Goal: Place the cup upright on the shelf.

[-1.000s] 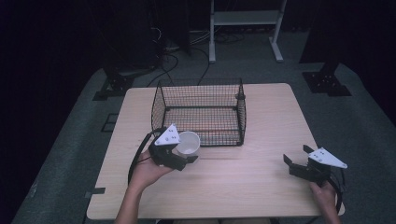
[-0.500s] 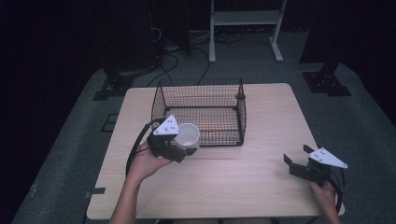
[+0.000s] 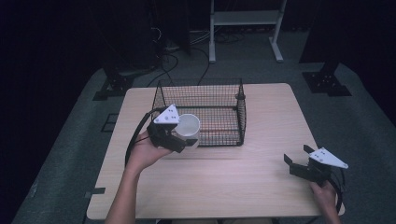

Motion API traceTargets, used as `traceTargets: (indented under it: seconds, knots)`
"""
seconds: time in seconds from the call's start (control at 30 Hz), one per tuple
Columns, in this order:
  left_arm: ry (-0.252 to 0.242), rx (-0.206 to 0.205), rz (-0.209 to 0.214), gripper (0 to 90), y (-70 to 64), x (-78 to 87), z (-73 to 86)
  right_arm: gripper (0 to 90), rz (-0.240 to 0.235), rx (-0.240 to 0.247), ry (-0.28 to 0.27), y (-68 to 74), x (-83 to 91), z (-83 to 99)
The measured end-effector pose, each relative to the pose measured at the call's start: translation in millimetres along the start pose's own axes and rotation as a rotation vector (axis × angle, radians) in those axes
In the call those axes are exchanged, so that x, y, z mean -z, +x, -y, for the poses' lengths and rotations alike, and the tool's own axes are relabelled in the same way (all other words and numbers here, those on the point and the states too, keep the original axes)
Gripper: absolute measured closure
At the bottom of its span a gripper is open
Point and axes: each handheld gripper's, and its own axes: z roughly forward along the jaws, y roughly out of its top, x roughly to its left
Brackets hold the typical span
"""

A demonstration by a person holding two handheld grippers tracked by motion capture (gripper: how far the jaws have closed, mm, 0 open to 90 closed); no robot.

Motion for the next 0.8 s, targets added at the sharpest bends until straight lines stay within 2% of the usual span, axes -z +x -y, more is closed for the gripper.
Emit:
traceTargets:
  seconds: [0.2,0.57,0.8]
  knots:
    - [0.004,-0.009,0.024,20.5,8.3,-0.8,-8.8,13.0,-0.001,-0.002,0.001,-0.2,-0.1,0.0]
    - [0.000,-0.005,0.039,20.5,23.1,-1.7,-22.8,13.0,-0.002,-0.002,0.000,-0.2,0.1,0.0]
    - [0.016,-0.007,0.024,20.5,31.0,-2.5,-30.1,13.0,-0.001,-0.007,0.000,-0.3,0.0,-0.1]
